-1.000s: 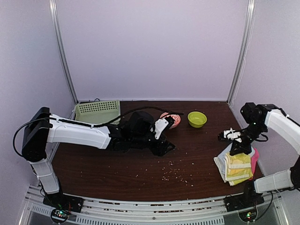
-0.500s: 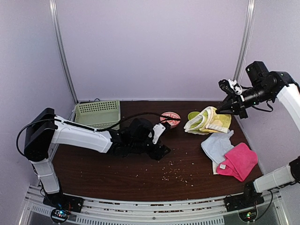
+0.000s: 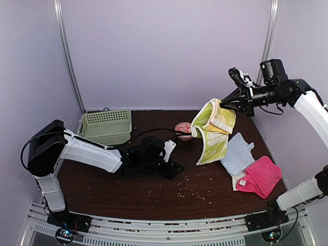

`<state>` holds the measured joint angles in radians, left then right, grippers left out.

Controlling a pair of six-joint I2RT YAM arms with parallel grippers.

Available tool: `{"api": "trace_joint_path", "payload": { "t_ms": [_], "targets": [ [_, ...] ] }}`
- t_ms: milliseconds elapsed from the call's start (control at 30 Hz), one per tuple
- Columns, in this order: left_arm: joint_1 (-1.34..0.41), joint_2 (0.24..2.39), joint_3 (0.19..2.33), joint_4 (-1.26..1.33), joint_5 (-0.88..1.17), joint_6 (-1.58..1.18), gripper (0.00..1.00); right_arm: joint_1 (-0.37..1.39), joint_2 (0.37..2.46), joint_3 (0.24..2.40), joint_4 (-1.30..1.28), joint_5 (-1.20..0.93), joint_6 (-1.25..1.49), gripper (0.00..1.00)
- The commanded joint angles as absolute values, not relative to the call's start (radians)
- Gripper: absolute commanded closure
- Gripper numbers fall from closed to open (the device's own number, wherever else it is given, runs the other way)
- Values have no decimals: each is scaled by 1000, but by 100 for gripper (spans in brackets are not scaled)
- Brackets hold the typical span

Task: Roll the towels
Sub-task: Place the towel at the center of the board.

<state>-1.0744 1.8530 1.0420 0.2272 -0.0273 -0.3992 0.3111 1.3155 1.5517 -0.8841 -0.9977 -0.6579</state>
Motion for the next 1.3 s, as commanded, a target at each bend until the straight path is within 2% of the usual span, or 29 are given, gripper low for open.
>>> {"api": "trace_joint_path", "payload": {
  "t_ms": [0, 200, 333, 467, 567, 733, 800, 900, 1000, 1200, 1267],
  "targets": [
    [-1068, 1683, 926, 220, -183, -493, 35, 385, 1356, 1483, -753, -855, -601, 100],
    [-1058, 1448, 882, -79, -455, -602, 29, 603, 1524, 1474, -746, -627, -603, 100],
    [-1037, 1247, 835, -183, -589, -638, 24, 709, 1628, 1659, -821, -763, -600, 100],
    [-1000, 1073, 822, -241, -639, -600, 22, 736, 1706, 1819, -910, -923, -623, 100],
    [-991, 1015, 813, -252, -653, -571, 21, 725, 1734, 1743, -888, -895, -628, 100],
    [-988, 1033, 795, -267, -620, -590, 21, 630, 1793, 1448, -711, -746, -566, 100],
    [-986, 1061, 785, -249, -589, -594, 22, 594, 1827, 1395, -680, -693, -517, 95],
    [-988, 1125, 790, -250, -528, -592, 23, 579, 1866, 1396, -751, -651, -529, 77],
    [-988, 1193, 793, -275, -445, -587, 26, 578, 1844, 1390, -771, -630, -528, 64],
    [-994, 1283, 769, -347, -236, -590, 38, 580, 1686, 1314, -748, -542, -510, 57],
    [-997, 1288, 754, -353, -181, -589, 39, 583, 1631, 1269, -711, -518, -488, 56]
  ]
}}
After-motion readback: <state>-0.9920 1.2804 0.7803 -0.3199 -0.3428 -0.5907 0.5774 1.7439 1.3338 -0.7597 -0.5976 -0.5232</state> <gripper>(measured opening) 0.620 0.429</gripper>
